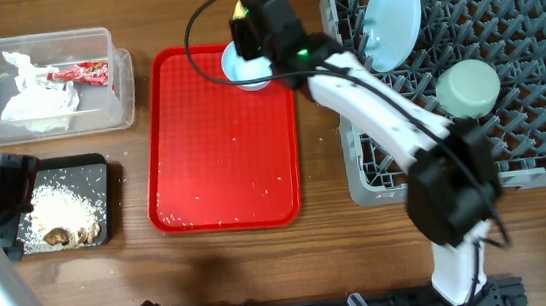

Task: Sort waste into correct bins and load items into the dishwasher rack
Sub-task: 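Carry the yellow cup right and set it in the rack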

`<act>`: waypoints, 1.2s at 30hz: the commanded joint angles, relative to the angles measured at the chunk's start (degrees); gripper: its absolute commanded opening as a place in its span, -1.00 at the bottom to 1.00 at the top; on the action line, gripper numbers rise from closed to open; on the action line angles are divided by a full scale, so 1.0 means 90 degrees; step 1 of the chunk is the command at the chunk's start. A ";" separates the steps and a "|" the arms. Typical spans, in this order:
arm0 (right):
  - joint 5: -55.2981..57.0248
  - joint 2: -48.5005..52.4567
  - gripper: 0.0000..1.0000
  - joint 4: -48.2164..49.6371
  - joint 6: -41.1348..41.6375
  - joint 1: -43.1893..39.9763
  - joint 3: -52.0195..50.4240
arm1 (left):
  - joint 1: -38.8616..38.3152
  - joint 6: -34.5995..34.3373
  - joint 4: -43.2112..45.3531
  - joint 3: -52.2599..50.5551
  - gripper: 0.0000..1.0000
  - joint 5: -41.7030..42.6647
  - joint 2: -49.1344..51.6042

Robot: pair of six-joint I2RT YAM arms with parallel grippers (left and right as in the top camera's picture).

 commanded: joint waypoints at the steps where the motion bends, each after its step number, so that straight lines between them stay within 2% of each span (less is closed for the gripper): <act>1: 0.0634 -0.1035 0.29 -0.0413 0.0073 -0.0457 0.0148 | 0.0041 0.0034 0.0002 0.0051 1.00 -0.0041 -0.0002; 10: 0.0260 -0.2465 0.26 -0.2191 0.0403 -0.2664 0.0148 | 0.0041 0.0034 0.0002 0.0051 1.00 -0.0041 -0.0002; 13: -0.0627 -0.2477 0.27 -0.2708 0.0403 -0.3536 0.0146 | 0.0041 0.0034 0.0002 0.0051 1.00 -0.0041 -0.0002; 16: -0.0903 -0.2314 0.27 -0.3067 0.0427 -0.4153 0.0051 | 0.0041 0.0034 0.0002 0.0051 1.00 -0.0041 -0.0002; 21: -0.0906 -0.1921 0.27 -0.3191 0.0430 -0.4653 -0.0228 | 0.0041 0.0034 0.0002 0.0051 1.00 -0.0041 -0.0002; 26: -0.1319 -0.1163 0.27 -0.3130 0.0415 -0.4704 -0.0238 | 0.0041 0.0034 0.0002 0.0051 1.00 -0.0041 -0.0002; 31: -0.1523 -0.0430 0.28 -0.2837 0.0457 -0.4704 -0.0238 | 0.0041 0.0034 0.0002 0.0051 1.00 -0.0041 -0.0002; 36: -0.1525 -0.0197 0.29 -0.2290 0.0457 -0.4709 -0.0238 | 0.0041 0.0034 0.0002 0.0051 1.00 -0.0041 -0.0002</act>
